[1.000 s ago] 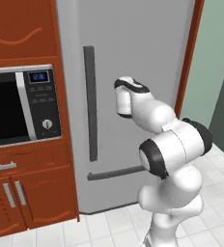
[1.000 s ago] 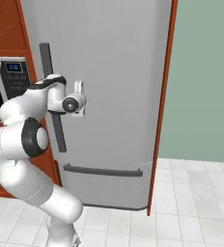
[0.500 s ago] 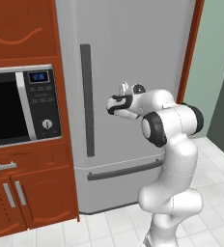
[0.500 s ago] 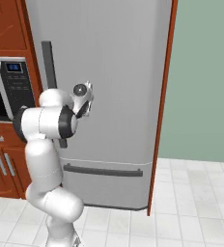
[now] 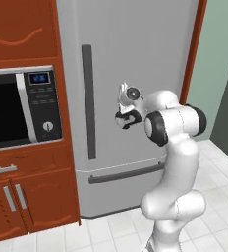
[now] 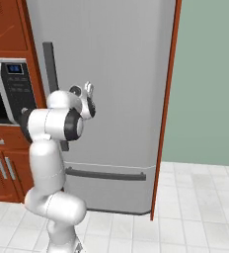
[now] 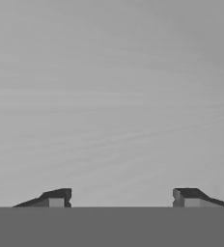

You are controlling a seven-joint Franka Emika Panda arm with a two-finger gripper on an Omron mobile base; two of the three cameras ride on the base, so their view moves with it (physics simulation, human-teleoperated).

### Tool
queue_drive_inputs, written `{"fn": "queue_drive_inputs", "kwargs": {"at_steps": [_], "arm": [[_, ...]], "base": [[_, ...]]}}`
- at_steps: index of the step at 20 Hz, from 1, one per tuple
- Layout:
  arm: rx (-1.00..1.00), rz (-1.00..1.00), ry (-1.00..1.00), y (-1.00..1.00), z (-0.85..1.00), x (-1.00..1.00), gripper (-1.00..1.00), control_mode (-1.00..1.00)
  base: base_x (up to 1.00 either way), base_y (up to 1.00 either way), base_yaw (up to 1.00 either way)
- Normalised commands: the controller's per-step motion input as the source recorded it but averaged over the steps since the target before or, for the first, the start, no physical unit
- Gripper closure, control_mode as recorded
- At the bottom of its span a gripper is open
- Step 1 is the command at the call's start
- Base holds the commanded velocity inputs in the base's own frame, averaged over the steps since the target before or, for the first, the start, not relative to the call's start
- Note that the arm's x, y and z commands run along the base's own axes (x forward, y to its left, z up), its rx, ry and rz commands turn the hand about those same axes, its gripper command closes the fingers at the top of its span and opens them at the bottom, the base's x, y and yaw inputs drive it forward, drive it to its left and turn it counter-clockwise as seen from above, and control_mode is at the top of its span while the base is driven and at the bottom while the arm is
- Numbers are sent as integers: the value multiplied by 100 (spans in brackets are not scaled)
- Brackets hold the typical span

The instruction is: Place the tupperware on the top shelf of the fridge. Make space for the tupperware among the existing items by rearranging them on the shelves if needed. Close the fridge door when finished.

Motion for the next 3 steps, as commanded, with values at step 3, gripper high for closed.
{"fn": "queue_drive_inputs", "kwargs": {"at_steps": [3], "arm": [[0, 0, 12, 0, 0, 100, -100, -100]], "base": [[0, 0, 0]]}}
